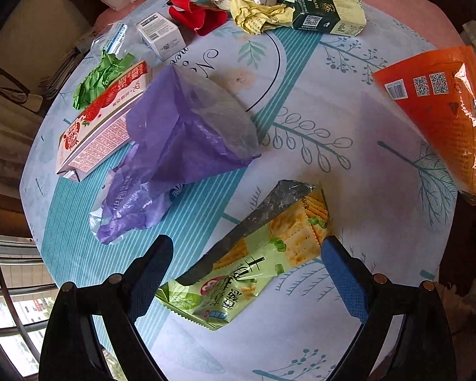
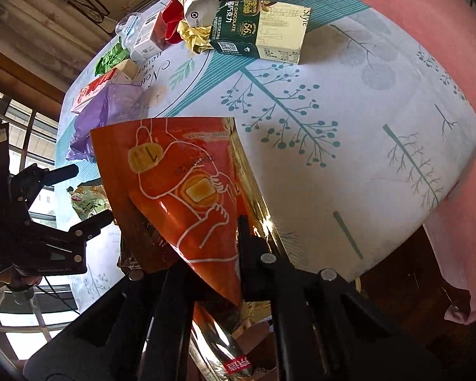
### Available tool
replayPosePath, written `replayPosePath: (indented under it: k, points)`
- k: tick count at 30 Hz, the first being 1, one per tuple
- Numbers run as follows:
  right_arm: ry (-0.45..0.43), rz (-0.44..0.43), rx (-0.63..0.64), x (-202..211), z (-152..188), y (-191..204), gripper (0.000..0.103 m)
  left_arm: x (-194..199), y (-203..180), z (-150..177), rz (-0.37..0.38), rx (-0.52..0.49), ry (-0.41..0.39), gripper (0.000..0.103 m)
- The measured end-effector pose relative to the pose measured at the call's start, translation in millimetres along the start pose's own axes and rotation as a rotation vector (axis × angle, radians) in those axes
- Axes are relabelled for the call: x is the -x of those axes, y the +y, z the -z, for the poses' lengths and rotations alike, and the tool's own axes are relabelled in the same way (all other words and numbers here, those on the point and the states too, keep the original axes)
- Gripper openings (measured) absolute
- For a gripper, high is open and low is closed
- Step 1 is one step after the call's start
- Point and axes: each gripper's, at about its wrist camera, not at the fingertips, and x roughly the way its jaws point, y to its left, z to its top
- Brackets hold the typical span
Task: Collect trash
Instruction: 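Grasp the green cracker packet with the left tool and lift it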
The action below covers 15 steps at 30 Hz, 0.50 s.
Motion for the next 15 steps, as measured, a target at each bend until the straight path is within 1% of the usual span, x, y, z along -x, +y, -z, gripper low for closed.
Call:
replayPosePath:
  k: [1, 5, 6, 7, 8, 10, 11, 12, 13, 14, 15]
  points:
    - [0.002, -0.003, -0.004, 2, 1, -1, 0.004, -1, -2, 2, 0.004, -0.003, 0.007, 0.096]
    - [0.008, -0.003, -0.018, 10, 8, -7, 0.004, -14, -11, 10, -0.032, -0.037, 0.062, 0.095]
    - [0.011, -0.005, -0.025, 9, 9, -8, 0.004, -12, -10, 12, -0.022, -0.027, 0.036, 0.092]
    - [0.015, -0.007, -0.034, 9, 11, -10, 0.004, -11, -11, 14, -0.011, -0.029, 0.035, 0.090]
    - [0.019, -0.012, -0.042, 9, 13, -12, 0.004, -10, -10, 14, 0.014, -0.022, 0.038, 0.084]
    - [0.025, -0.020, -0.051, 7, 15, -13, 0.004, -10, -5, 14, 0.084, 0.017, 0.054, 0.064]
    - [0.027, -0.022, -0.052, 6, 17, -14, 0.004, -9, -4, 14, 0.082, 0.033, 0.053, 0.060]
    - [0.031, -0.024, -0.054, 6, 18, -15, 0.004, -7, -3, 14, 0.084, 0.041, 0.048, 0.050]
    - [0.034, -0.026, -0.055, 5, 20, -15, 0.004, -6, -3, 13, 0.083, 0.044, 0.044, 0.045]
    - [0.036, -0.028, -0.057, 4, 21, -16, 0.004, -5, -3, 11, 0.084, 0.050, 0.044, 0.036]
    - [0.038, -0.031, -0.059, 4, 23, -16, 0.004, -4, -4, 10, 0.079, 0.058, 0.046, 0.030]
